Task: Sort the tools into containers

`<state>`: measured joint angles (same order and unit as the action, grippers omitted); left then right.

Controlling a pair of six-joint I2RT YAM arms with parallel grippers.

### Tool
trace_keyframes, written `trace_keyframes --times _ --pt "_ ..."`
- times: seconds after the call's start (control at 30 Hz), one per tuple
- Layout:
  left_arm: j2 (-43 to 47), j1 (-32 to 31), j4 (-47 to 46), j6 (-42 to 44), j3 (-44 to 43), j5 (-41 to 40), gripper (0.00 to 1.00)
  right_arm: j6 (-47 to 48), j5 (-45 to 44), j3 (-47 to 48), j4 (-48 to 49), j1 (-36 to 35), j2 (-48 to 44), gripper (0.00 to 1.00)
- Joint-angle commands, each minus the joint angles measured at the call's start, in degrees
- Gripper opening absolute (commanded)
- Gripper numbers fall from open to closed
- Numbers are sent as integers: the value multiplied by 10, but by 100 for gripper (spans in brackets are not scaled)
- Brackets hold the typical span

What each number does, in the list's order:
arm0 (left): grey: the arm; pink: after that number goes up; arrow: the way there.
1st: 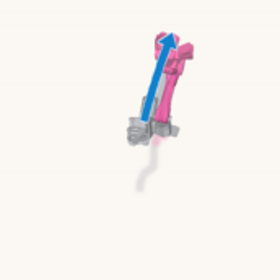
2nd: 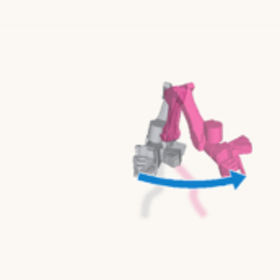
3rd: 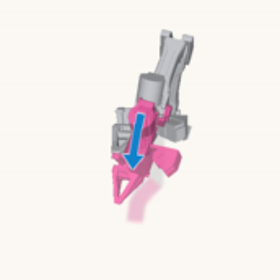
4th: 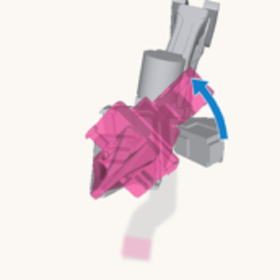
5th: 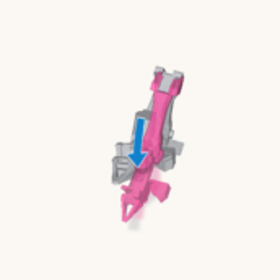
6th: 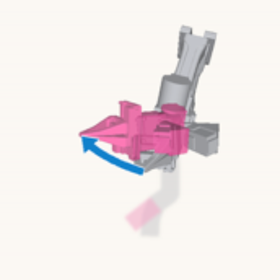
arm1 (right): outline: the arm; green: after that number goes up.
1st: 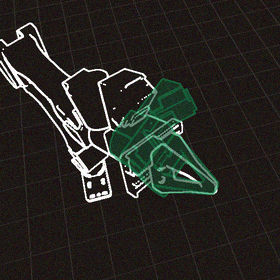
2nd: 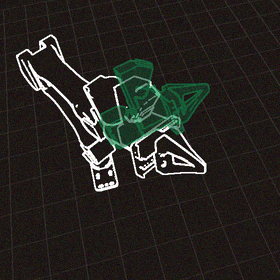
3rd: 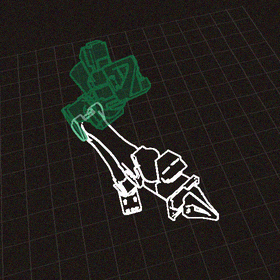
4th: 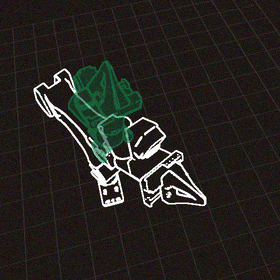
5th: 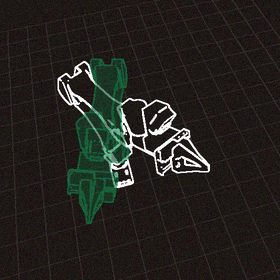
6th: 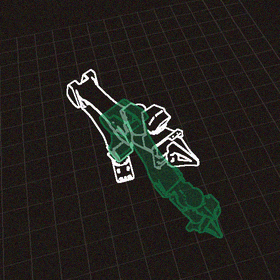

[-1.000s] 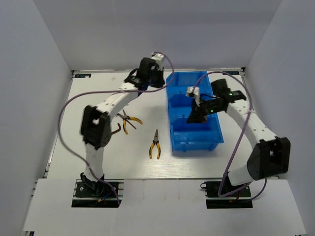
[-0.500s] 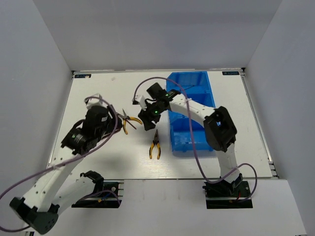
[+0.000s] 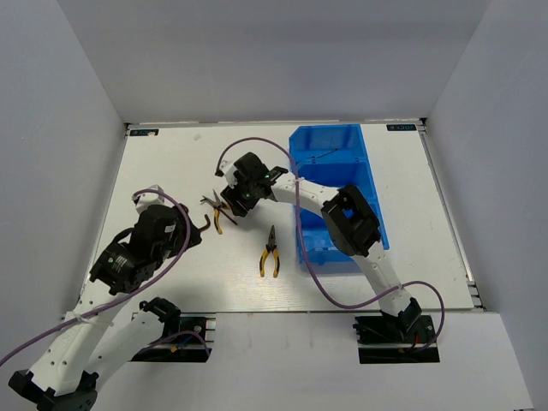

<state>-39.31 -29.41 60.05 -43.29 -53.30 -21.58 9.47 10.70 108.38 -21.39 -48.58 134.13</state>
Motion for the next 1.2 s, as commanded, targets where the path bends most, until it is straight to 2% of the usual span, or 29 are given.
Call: trace_keyframes --times 0.0,0.27,0.43,0.53,0.57,0.7,0.9,1.1,1.17 --pt "1 0 13 11 -21 2 80 -9 -25 26 44 -2 8 62" --pt "-34 0 -11 41 -26 8 81 -4 24 27 39 -2 40 58" --pt "-47 0 -16 54 -31 8 81 6 20 -22 37 -8 25 49" --pt "-47 0 -21 59 -31 8 82 13 -4 -43 39 -10 20 31" --pt "-47 0 -21 59 -31 8 82 13 -8 -48 37 -10 19 19" --pt "-42 0 -21 59 -25 8 82 23 -31 -70 40 -13 3 0" --pt "-37 0 -27 65 -25 18 82 11 -29 -42 30 -5 -28 0" --pt "-31 0 -41 70 -20 24 82 -44 57 -4 22 19 -110 0" --pt "-21 0 -74 92 -12 39 82 -57 91 -5 15 26 -138 0"
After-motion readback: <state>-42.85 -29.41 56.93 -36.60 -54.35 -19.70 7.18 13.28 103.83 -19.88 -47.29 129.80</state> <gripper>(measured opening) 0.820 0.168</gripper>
